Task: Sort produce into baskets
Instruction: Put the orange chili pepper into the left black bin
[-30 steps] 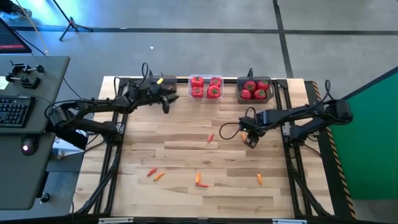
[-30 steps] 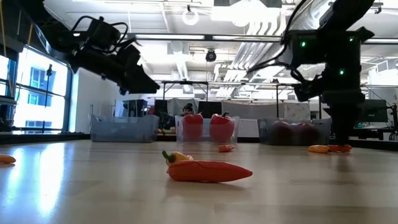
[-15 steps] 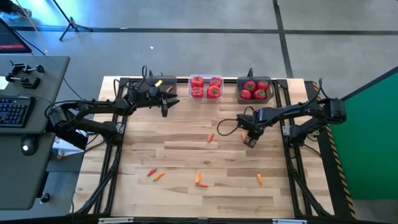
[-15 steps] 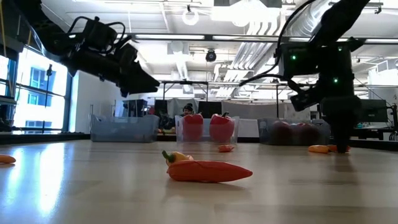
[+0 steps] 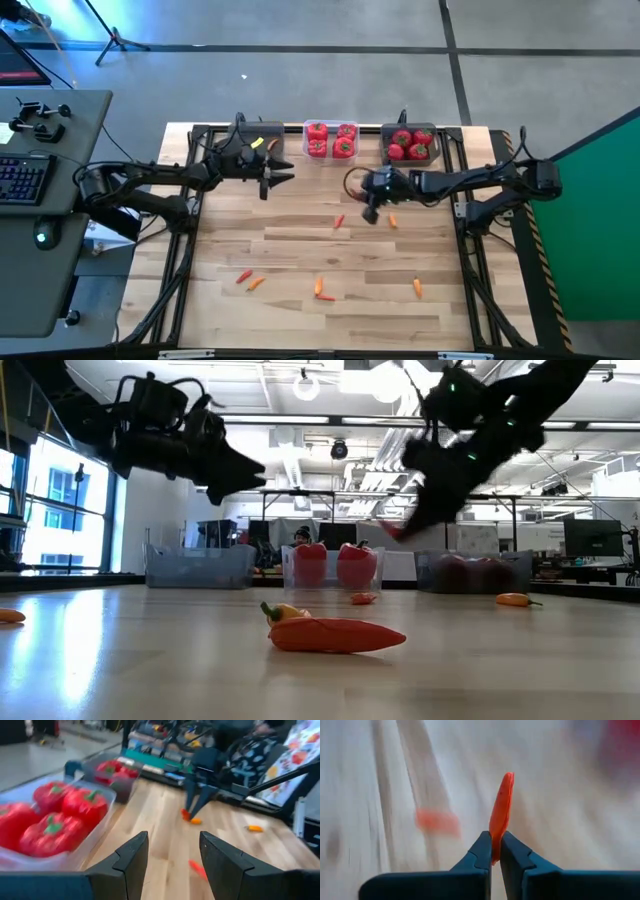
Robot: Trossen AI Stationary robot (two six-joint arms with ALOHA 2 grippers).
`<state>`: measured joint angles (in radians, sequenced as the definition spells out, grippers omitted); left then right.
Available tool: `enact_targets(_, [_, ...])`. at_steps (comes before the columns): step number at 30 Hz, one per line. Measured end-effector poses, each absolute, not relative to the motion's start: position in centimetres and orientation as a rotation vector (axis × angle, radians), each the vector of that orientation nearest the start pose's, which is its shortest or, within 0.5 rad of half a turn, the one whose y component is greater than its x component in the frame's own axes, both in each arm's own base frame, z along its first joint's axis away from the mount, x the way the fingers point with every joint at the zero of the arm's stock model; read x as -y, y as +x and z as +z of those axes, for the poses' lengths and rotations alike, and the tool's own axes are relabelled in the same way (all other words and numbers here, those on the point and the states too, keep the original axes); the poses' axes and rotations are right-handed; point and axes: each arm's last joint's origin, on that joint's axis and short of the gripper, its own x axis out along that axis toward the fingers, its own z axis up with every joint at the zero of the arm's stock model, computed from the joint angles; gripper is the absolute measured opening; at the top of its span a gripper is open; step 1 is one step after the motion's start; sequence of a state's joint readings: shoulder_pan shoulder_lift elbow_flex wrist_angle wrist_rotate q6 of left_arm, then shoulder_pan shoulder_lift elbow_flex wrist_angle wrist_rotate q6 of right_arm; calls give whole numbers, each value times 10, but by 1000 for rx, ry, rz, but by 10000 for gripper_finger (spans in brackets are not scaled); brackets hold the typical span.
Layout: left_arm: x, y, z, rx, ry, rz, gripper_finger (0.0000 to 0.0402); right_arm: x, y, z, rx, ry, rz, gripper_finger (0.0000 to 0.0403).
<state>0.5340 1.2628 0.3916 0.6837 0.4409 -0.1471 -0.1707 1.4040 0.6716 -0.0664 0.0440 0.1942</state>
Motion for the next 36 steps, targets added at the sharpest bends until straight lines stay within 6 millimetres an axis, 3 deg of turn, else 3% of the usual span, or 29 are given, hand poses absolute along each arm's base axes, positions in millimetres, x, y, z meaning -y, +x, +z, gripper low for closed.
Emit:
enact_targets(5, [-100,217,199,-88,-218,65,165,51,288,197,-422,65,-225,6])
enact_targets(10, [-93,231,216,-40,-190,76,166,52,297,207,-263,-32,-206,6])
enact_targets(16, [-88,253,231,-12,-134,25,179,52,301,209,-210,-59,-175,5])
enact_targets(23, [-95,291,225,-59,-151,-10,179,51,301,210,-198,-88,-163,5])
enact_targets(36, [-95,323,225,-67,-159,-72,118,51,301,210,-196,-98,-161,5])
